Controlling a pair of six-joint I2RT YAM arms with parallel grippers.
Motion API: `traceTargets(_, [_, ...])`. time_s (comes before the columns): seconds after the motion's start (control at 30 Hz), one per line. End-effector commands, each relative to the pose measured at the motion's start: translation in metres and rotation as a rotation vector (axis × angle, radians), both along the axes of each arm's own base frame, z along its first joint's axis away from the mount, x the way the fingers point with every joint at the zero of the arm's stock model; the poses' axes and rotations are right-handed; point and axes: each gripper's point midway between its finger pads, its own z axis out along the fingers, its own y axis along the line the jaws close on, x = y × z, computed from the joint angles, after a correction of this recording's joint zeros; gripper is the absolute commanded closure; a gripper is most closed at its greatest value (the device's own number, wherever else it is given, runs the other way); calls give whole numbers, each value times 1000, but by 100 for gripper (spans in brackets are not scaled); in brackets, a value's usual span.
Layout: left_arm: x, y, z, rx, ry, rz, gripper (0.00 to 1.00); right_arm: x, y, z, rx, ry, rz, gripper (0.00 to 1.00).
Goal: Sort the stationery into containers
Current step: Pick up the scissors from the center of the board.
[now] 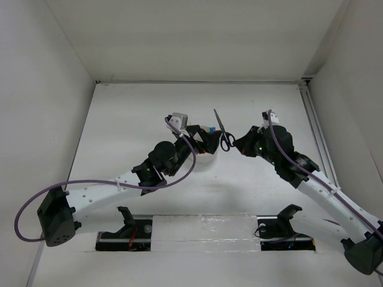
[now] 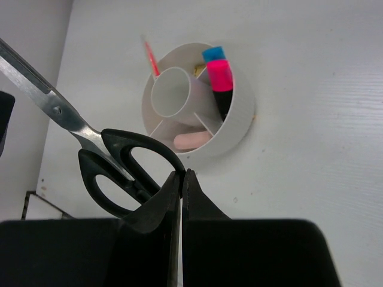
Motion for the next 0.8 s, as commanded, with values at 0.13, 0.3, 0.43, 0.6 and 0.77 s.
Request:
traceTargets(0.13, [-17,-9,41,-110,-114,-110,0,-2,36,39,90,-91,81,100])
traceTargets(0.3, [-18,-16,34,-92,-96,-135,0,-7,46,47,116,-112,103,100])
traceTargets(0.43, [-18,-16,32,-97,-99,-134,1,-8,45,50,122,-119,103,100])
traceTargets(0.6, [-17,-15,27,-90,-93,-126,15,-13,44,65,148,-164,119,100])
traceTargets(0.77, [-17,-17,29,-91,-106,-135,33,-21,45,73,169,-198,148,100])
